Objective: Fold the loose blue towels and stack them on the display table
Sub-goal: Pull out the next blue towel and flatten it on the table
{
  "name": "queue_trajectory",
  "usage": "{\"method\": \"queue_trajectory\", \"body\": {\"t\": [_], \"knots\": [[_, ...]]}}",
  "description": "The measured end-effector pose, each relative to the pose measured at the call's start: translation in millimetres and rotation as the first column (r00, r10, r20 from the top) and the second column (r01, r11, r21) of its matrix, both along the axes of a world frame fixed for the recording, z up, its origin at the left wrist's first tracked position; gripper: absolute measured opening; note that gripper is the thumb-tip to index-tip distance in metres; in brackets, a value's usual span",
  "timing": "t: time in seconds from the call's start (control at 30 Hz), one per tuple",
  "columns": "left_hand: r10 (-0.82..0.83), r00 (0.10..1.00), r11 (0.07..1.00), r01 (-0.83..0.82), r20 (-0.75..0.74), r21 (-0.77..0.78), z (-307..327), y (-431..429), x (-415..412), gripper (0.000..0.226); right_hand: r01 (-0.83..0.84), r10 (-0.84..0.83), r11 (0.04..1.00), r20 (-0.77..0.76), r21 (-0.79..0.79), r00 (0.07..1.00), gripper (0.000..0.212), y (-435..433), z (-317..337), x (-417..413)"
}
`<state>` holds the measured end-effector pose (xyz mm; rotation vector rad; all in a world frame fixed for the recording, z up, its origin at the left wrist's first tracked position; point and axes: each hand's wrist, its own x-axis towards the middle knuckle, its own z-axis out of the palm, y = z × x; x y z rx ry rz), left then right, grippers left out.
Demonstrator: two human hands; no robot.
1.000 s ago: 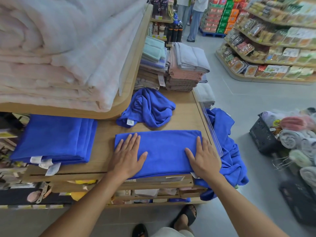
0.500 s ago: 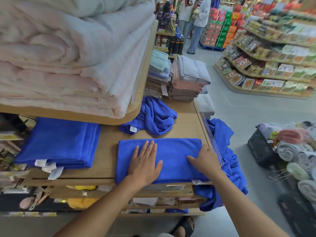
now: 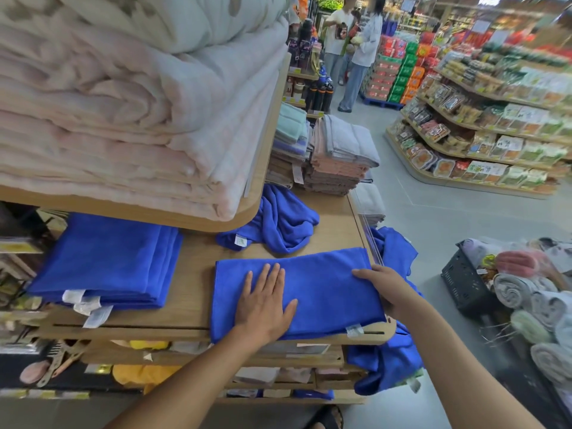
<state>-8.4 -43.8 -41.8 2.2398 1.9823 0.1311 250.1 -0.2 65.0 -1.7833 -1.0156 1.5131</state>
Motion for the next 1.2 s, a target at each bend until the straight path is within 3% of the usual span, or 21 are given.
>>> {"method": "queue_trajectory", "body": {"t": [0.1,0.2,0.37,0.43,0.5,0.53,0.6,0.67,0.73,0.8,0.93,1.03,1.07,1.13,1.2], "knots": [[-0.013,1.000,1.000,0.013,0.002,-0.012,0,6,16,0.083,-0.014,0.021,0.990,-0.045,0.140,0.999,0.018,-1,26,-8],[-0.048,0.999,0.999,0.047,0.008,0.017,-1,11,36,0.081,-0.088,0.089,0.963,0.007,0.253,0.996,0.020,-1,49,-23],[-0.067,0.997,0.997,0.066,0.033,0.035,4,12,47,0.074,-0.182,0.160,0.954,0.108,0.237,0.981,0.022,-2,56,-68],[-0.051,0.992,0.993,0.038,0.115,0.111,9,8,32,0.068,-0.214,0.181,0.952,0.161,0.219,0.970,0.021,-3,51,-82],[-0.053,0.935,0.975,-0.027,0.350,0.221,13,2,9,0.058,-0.242,0.203,0.948,0.191,0.208,0.960,0.022,-3,47,-93],[-0.051,0.848,0.970,-0.084,0.527,0.229,15,-2,-5,0.051,-0.261,0.219,0.944,0.206,0.204,0.954,0.023,-3,47,-99],[0.048,0.547,0.962,-0.249,0.836,0.108,19,-10,-30,0.038,-0.309,0.257,0.930,0.246,0.200,0.935,0.028,2,46,-115],[0.188,0.215,0.938,-0.328,0.958,-0.111,22,-17,-46,0.033,-0.365,0.303,0.910,0.284,0.197,0.910,0.028,7,42,-136],[0.239,0.046,0.918,-0.337,0.970,-0.210,26,-20,-52,0.032,-0.431,0.358,0.885,0.335,0.175,0.872,0.022,7,32,-161],[0.224,-0.032,0.917,-0.330,0.974,-0.222,30,-21,-53,0.033,-0.495,0.415,0.856,0.375,0.148,0.829,0.023,6,14,-184],[0.265,0.056,0.890,-0.399,0.963,-0.221,30,-19,-55,0.028,-0.564,0.530,0.823,0.269,0.068,0.804,0.009,1,-23,-200],[0.276,0.134,0.886,-0.420,0.952,-0.198,25,-15,-60,0.034,-0.511,0.389,0.814,0.392,0.278,0.834,0.017,-2,-37,-171],[0.268,0.246,0.889,-0.435,0.931,-0.141,25,-14,-61,0.038,-0.512,0.291,0.773,0.507,0.375,0.811,0.021,-3,-41,-158],[0.174,0.583,0.920,-0.383,0.794,0.080,27,-6,-61,0.048,-0.622,0.115,0.630,0.737,0.464,0.666,0.029,-4,-52,-136],[0.008,0.860,0.949,-0.168,0.511,0.268,30,7,-55,0.056,-0.734,0.113,0.589,0.866,0.337,0.488,0.051,-7,-62,-128]]}}
